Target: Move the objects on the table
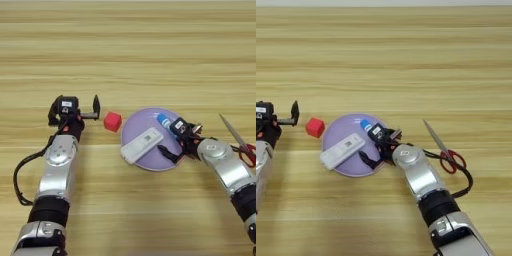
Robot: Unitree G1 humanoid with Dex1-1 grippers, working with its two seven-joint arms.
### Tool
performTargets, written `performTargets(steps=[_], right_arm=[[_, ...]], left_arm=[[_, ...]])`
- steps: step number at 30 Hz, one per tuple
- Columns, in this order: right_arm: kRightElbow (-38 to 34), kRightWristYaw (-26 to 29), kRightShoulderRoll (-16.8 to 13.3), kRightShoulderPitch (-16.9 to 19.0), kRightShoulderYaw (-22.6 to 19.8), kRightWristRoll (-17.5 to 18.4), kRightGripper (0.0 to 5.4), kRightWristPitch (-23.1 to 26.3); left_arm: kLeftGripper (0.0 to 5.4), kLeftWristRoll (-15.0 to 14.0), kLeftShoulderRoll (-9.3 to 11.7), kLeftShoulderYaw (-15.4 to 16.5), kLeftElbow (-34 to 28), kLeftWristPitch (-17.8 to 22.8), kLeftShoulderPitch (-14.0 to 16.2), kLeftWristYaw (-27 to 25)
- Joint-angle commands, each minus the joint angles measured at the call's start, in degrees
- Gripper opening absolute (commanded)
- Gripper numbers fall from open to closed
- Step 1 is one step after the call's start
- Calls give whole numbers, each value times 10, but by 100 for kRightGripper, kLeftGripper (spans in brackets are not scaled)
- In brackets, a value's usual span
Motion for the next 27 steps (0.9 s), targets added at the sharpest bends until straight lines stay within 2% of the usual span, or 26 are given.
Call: performTargets(steps=[1, 12, 19, 27], right_arm=[[19, 4, 2, -6, 4, -1, 540, 10], [103, -9, 1, -36, -5, -6, 540, 3], [119, -5, 1, -42, -6, -5, 540, 7], [121, 1, -3, -40, 1, -9, 459, 9]], left_arm=[[537, 4, 0, -2, 4, 5, -4, 2], [537, 5, -5, -6, 4, 4, -6, 8], [537, 4, -5, -7, 3, 4, -5, 9], [540, 4, -6, -8, 0, 4, -5, 10]])
